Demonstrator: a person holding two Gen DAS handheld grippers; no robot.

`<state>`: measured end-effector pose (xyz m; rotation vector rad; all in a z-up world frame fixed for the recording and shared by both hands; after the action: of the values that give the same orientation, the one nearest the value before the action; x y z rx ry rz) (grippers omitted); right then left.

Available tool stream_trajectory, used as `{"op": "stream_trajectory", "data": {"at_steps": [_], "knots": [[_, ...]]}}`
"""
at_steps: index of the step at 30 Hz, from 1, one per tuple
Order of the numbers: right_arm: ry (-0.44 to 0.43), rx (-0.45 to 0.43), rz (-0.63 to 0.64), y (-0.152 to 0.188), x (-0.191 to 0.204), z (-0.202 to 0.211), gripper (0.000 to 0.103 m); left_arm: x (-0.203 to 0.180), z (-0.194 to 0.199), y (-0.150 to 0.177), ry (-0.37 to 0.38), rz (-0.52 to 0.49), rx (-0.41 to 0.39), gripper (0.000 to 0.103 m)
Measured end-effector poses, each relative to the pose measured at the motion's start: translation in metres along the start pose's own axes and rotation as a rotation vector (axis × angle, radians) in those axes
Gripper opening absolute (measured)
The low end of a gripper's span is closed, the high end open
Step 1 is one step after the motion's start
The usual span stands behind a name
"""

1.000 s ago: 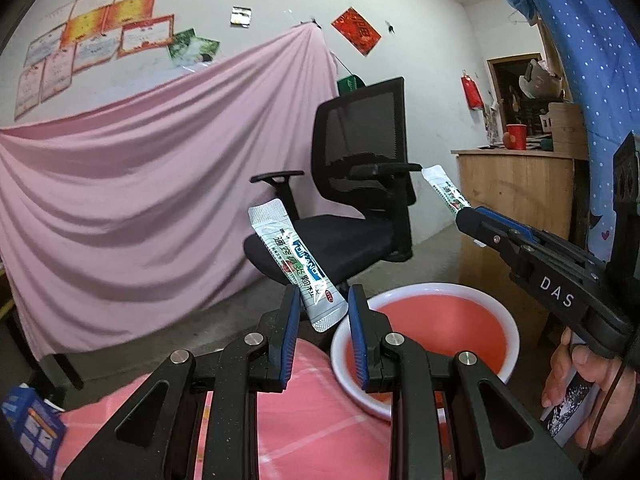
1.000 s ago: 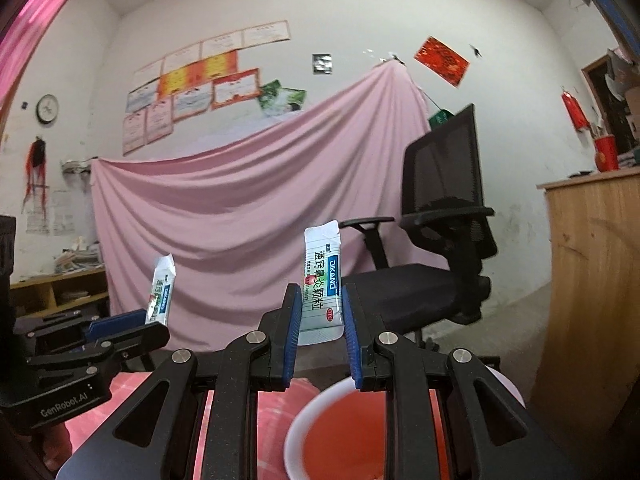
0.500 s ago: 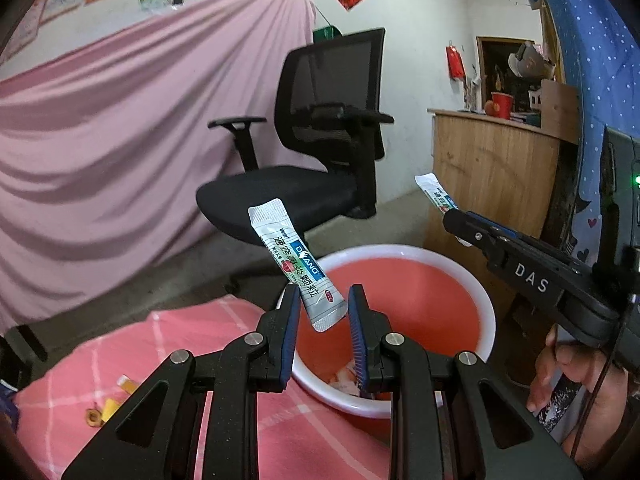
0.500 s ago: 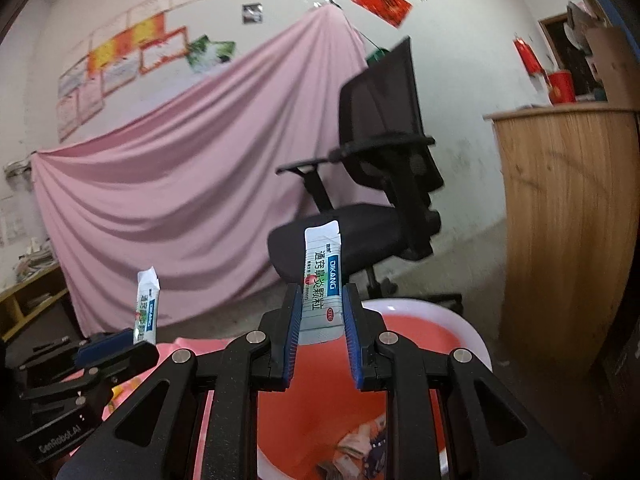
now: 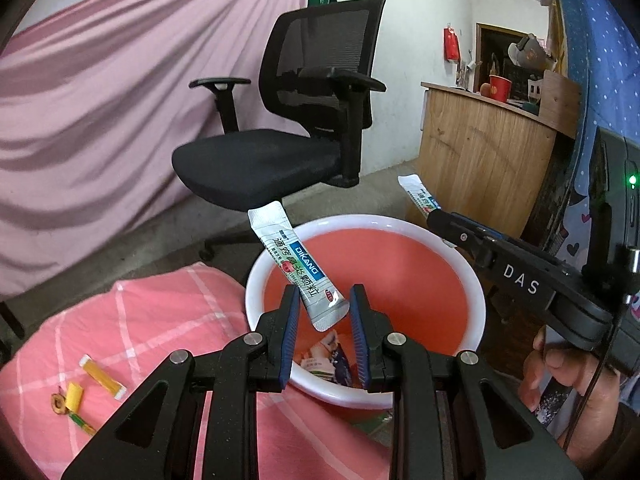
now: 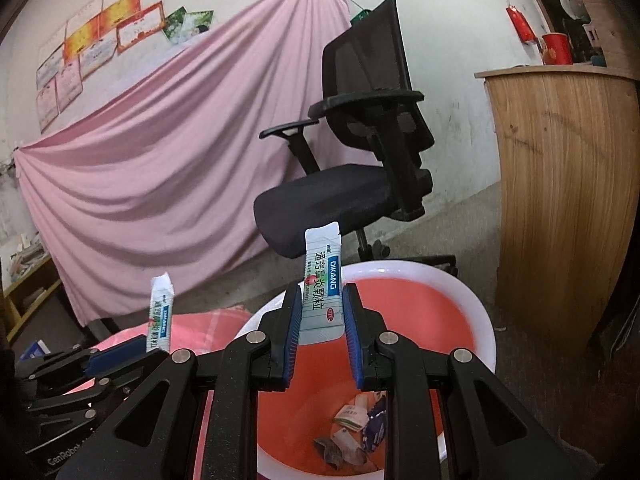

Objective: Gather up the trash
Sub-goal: 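Carry both items over the orange bucket and open both tools to drop them, then move both open tools back over the table toward the remaining small items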

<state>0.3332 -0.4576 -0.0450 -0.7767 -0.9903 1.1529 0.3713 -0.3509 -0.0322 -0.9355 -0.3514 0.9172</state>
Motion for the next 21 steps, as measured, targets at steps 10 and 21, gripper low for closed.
{"op": "stream_trajectory", "data": {"at_steps": [10, 21], "knots": [[0.004, 0.034, -0.013, 0.004, -0.002, -0.005, 0.031, 0.017, -0.003, 0.004, 0.009, 0.081, 0.034, 0.024], [-0.013, 0.017, 0.013, 0.001, 0.009, -0.003, 0.033, 0.047, 0.025, 0.003, -0.062, 0.166, -0.039, 0.032]]}}
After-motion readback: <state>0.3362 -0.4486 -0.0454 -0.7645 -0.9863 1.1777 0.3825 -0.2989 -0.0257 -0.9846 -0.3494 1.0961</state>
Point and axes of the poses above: each gripper's, at about its wrist camera, not at the fingertips, and z roughly against the way its jaws point, x to its left, y to its underside, the point moved 9 cm from there along -z, roughly the way its jaws point, and after that the axes turned 5 degrees about z, right-handed, at the moved point
